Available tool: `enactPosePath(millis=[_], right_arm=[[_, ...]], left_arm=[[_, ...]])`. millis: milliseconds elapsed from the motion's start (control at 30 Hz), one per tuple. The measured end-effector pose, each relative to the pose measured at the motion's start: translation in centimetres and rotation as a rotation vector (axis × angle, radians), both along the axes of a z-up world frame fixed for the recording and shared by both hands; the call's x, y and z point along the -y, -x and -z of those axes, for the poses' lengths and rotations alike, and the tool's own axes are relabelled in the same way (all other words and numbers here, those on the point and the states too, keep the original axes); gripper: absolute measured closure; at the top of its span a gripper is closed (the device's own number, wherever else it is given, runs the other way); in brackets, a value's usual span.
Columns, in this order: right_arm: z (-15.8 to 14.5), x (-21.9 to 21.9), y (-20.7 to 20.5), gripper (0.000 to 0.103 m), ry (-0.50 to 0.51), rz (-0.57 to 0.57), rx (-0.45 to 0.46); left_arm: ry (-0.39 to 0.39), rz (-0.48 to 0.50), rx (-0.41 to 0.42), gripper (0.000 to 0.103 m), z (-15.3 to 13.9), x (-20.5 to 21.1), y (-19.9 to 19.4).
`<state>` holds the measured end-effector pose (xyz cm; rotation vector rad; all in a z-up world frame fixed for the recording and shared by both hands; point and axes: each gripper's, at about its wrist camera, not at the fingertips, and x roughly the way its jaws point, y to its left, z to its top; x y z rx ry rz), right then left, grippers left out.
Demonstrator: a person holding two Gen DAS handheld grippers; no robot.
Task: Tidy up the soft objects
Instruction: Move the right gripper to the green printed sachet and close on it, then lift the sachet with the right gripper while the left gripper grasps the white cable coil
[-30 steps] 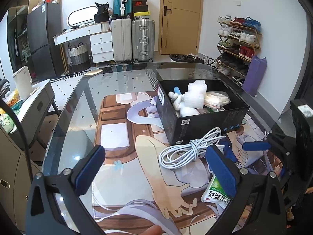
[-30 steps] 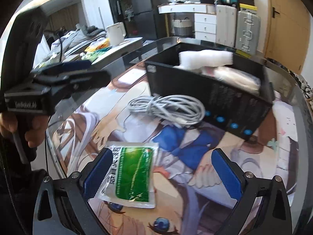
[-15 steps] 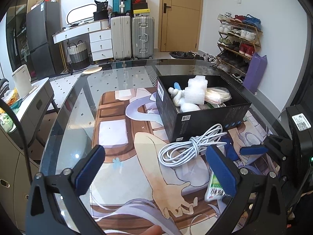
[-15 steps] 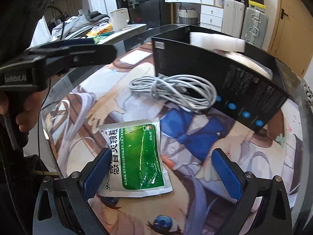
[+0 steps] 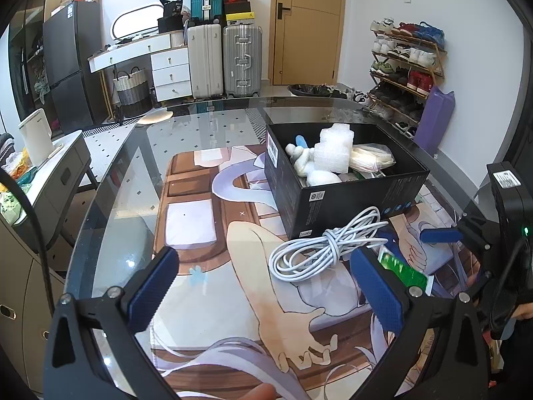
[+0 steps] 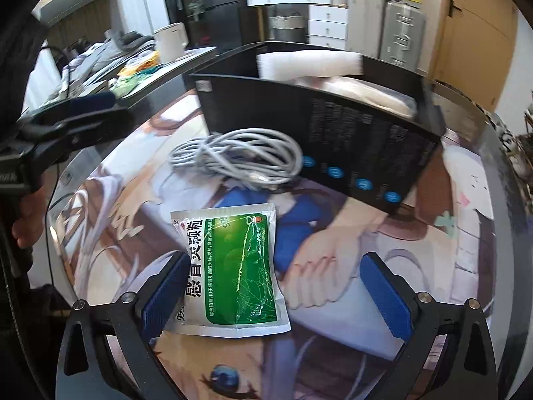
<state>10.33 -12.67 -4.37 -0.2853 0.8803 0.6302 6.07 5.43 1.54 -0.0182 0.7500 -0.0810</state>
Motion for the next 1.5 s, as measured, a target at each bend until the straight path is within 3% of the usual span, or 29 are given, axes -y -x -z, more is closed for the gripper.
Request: enactPosePath(millis=[233, 467, 867, 933, 1200, 1500], right_arm=[[-0.4, 1.5, -0.6, 0.001, -0.012, -0.009, -0.02], [0.2, 0.7, 0.2, 0.001, 0.04, -0.017, 0.018], [0.3, 0.5, 0.6, 0.001, 0.033, -0.004, 0.034], [0.2, 0.5, 0.6, 0.006, 0.029, -0.01, 0.043], [-0.7, 1.7, -0.1, 0.052, 0.007, 0.009, 0.045], [-1.3, 1.4, 0.5, 0.068, -0.022, -0.038, 0.042]], left_arm=[[-0.003, 0.004, -0.007, 0.0, 0.2, 0.1, 0.0], [-0.002, 0.005, -0.012, 0.0, 0.4, 0.2, -0.1], [-0.006, 0.011, -0.014, 0.0, 0.5, 0.5, -0.2], [-0.005, 0.01, -0.015, 0.0, 0.6, 0.5, -0.2], [0.001, -0.002, -0.015, 0.0, 0.6, 0.3, -0.3], [-0.001, 0.0, -0.017, 0.0, 0.5, 0.2, -0.3]])
